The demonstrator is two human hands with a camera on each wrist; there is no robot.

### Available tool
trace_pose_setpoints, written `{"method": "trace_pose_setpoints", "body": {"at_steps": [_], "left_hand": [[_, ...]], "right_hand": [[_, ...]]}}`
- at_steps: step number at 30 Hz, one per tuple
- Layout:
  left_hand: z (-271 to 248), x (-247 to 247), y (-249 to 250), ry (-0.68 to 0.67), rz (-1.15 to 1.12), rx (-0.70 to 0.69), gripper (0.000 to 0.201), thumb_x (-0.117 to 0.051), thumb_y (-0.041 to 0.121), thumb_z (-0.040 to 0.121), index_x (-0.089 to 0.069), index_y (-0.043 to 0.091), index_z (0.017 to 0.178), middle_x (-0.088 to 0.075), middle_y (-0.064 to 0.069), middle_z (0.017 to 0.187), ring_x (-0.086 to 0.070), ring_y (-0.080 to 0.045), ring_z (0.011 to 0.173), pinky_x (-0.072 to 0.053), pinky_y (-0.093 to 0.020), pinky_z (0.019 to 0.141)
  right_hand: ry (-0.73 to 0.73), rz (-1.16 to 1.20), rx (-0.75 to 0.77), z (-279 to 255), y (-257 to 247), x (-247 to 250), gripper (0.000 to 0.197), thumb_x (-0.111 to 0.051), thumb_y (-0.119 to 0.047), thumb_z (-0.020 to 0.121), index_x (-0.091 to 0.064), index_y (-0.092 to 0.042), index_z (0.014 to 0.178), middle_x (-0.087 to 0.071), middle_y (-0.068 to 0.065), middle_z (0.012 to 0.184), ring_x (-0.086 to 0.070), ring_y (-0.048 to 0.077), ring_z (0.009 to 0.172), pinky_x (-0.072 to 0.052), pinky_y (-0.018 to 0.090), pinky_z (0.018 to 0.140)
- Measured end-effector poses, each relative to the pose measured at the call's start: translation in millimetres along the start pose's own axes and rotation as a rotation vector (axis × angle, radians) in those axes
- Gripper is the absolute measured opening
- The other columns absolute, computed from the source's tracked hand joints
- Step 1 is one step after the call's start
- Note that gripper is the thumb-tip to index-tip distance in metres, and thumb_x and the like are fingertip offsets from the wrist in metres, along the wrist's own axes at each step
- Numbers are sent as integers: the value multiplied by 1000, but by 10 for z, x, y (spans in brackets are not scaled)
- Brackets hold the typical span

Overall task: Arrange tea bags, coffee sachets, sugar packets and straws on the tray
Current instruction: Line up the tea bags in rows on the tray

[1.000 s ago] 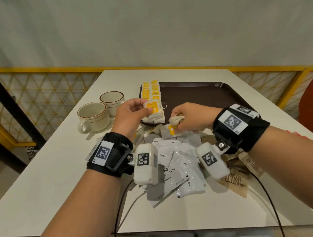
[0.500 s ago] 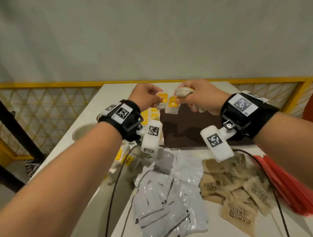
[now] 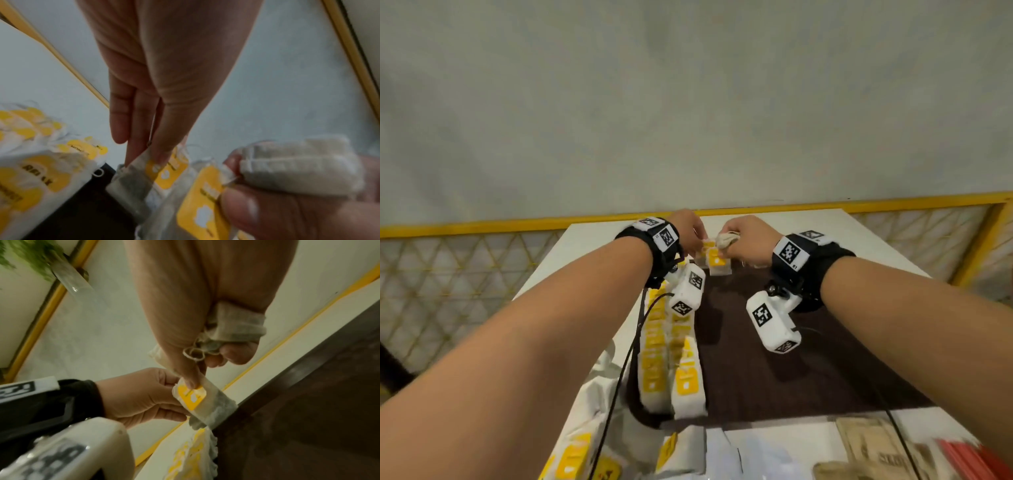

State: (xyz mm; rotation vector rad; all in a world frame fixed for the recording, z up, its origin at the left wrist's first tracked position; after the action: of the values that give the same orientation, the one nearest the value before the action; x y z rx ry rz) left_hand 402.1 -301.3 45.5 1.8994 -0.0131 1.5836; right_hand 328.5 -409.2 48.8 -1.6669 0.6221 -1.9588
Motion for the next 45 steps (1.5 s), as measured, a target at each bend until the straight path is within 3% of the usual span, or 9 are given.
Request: {"method": "trace_pose_setpoints", "body": {"at_steps": [4, 8, 11, 18, 23, 26, 28, 33, 45], "left_hand": [[227, -120, -105, -41, 197, -37, 13, -64, 14, 86, -70, 11, 98, -70, -5, 95, -58, -10, 68, -41, -16, 54], [346, -160, -202, -55, 280, -57, 17, -64, 18, 87, -70, 12, 102, -62, 1, 91, -55, -12, 79, -41, -20, 67], [405, -190, -261, -69, 276, -71, 17, -66, 17, 86, -70, 11, 101, -61, 4, 86, -56, -12, 80, -43, -22, 70], [417, -119, -305, -109, 96, -73, 14, -65, 12, 86, -72, 10, 98, -69, -3, 91, -61, -9, 75, -52, -26, 77], [391, -110, -323, -177, 122, -69, 18, -66, 9, 86, -73, 12, 102, -68, 1, 96, -57, -9, 88, -47, -23, 82], [376, -127, -326, -187, 136, -69, 18, -64, 9, 86, -73, 11, 102, -67, 1, 93, -56, -10, 86, -46, -22, 79], [369, -129, -349, -193, 142, -55, 17, -61, 12, 88, -73, 12, 100, -69, -4, 98, -57, -11, 84, -48, -28, 84], [334, -130, -328, -201, 179, -99, 19, -62, 13, 89, -72, 10, 104, -66, 0, 95, -57, -10, 86, -45, -22, 80], [368, -206, -275, -258, 245, -145, 26, -61, 6, 88, -68, 15, 112, -67, -1, 102, -58, -11, 93, -47, -27, 89]], "right_hand": [[-61, 41, -31, 225, 136, -244, 12, -71, -4, 77, -68, -3, 88, -65, 20, 85, -55, 23, 67, -46, 32, 59], [-95, 79, -62, 363, 213, -411, 22, -73, -6, 77, -65, 8, 93, -57, 13, 78, -51, 21, 68, -39, 25, 52], [-89, 73, -74, 423, 271, -495, 11, -74, -7, 76, -65, -3, 81, -55, 5, 69, -51, 18, 67, -35, 22, 49], [-11, 181, -185, 393, 521, -333, 35, -74, -16, 81, -46, -9, 61, -44, 0, 54, -39, 1, 30, -27, 10, 34], [-36, 136, -175, 398, 603, -426, 26, -73, -3, 77, -63, 16, 92, -66, 29, 94, -51, 14, 69, -37, 12, 51], [-30, 108, -126, 469, 532, -487, 18, -70, 0, 77, -72, 3, 94, -69, 16, 98, -58, 20, 82, -43, 22, 67], [-80, 56, -114, 513, 479, -538, 5, -67, -2, 80, -67, -6, 77, -62, 12, 82, -54, 18, 70, -39, 23, 58], [-180, -70, -165, 554, 479, -590, 34, -60, -11, 88, -42, -10, 59, -42, 5, 61, -37, 14, 54, -29, 21, 48], [-282, -100, -256, 454, 472, -545, 12, -63, -18, 87, -60, -6, 87, -55, 5, 72, -48, 14, 58, -37, 22, 54]]}}
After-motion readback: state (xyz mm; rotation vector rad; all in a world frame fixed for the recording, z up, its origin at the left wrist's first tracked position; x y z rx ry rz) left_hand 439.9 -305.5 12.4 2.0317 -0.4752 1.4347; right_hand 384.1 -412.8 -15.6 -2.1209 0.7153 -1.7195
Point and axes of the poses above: each hand's wrist, its own z-axis towards the middle knuckle, its own x-axis out of the back of the hand, y = z × x, the point moved 6 cm from there along z, towards the middle knuckle
